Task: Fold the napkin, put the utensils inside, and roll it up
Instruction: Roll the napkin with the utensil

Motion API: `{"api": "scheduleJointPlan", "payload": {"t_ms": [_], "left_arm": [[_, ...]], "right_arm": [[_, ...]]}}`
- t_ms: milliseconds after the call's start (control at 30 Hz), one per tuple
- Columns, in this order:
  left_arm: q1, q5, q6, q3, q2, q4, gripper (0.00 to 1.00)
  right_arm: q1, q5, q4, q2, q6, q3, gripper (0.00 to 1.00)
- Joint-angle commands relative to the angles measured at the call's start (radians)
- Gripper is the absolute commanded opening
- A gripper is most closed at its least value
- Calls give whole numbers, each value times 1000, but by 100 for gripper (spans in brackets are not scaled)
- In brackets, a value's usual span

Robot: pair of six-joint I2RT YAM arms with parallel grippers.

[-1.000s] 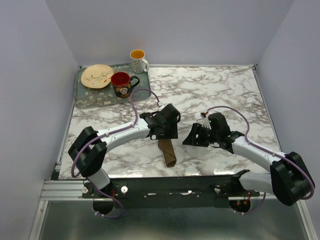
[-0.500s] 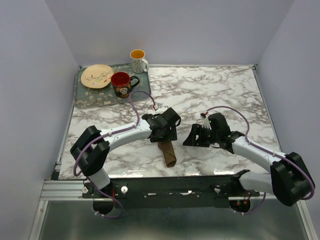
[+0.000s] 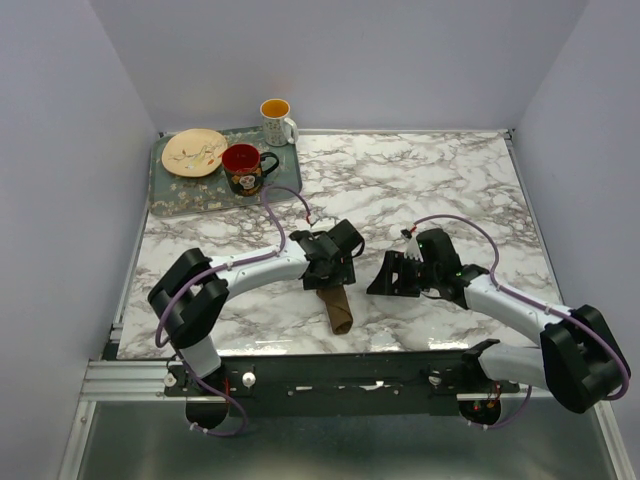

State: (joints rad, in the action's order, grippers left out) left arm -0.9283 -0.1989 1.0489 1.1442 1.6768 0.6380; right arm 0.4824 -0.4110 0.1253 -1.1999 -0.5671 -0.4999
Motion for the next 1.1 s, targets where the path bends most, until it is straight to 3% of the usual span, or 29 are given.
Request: {"api": "scheduleJointPlan", "payload": {"t_ms": [0,1067], "left_arm": [[-12,-34,37,-1,43,15,82],[-10,-82,5,32,109,-3,77]], "right_arm": [[-8,-2,11,34,13,15,76],[-25,-8,8,60,30,50,76]]}}
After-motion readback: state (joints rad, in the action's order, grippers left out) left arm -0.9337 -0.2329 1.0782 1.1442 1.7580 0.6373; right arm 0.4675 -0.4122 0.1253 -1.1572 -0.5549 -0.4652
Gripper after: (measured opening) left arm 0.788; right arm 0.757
